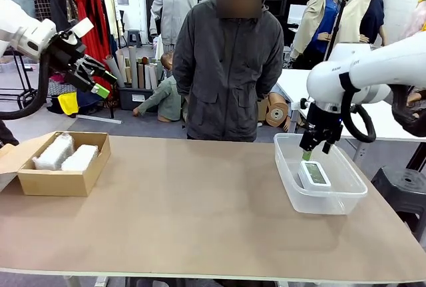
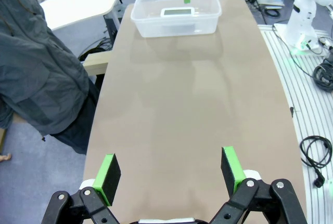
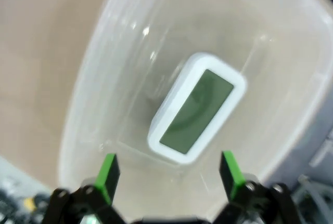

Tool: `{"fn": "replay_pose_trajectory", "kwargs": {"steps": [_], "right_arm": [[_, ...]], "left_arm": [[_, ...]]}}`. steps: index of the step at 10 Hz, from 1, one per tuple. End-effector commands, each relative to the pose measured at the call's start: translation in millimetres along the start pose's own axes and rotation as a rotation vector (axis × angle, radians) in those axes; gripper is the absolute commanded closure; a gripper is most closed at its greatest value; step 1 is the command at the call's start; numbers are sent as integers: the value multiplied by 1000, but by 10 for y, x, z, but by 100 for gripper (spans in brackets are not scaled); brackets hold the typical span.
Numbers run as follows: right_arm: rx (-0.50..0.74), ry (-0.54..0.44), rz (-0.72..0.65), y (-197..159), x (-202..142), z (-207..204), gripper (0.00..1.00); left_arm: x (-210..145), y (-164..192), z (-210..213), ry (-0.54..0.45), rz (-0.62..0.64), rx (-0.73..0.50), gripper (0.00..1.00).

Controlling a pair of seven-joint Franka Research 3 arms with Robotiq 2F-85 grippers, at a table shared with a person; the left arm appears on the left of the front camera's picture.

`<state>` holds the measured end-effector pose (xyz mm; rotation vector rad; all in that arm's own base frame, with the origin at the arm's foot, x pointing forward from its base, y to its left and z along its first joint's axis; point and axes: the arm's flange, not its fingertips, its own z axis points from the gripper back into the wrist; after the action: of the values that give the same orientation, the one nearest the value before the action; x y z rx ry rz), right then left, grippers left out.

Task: Separate and place wrapped and unwrapped clocks.
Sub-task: If the picked Digital clock is wrapped, place it in the Package Box ; if not, place it in the Organizing box.

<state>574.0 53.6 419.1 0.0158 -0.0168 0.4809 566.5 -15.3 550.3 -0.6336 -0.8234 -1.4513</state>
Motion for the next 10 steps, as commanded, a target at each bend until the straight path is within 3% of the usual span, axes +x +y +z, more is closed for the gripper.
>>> {"fn": "replay_pose_trajectory", "kwargs": {"steps": [1, 5, 8, 10], "right_arm": [[65, -23, 185, 101, -50, 300, 0], [211, -242, 469, 315, -158, 872, 0], [391, -385, 536, 167, -209, 1147, 0], [445, -600, 614, 38, -291, 1254, 0]], "left_arm": [[5, -6, 18, 7, -5, -3, 0], [5, -6, 18, 7, -5, -3, 0], [5, -6, 18, 7, -5, -3, 0], [5, -6, 18, 7, -5, -3, 0]]}}
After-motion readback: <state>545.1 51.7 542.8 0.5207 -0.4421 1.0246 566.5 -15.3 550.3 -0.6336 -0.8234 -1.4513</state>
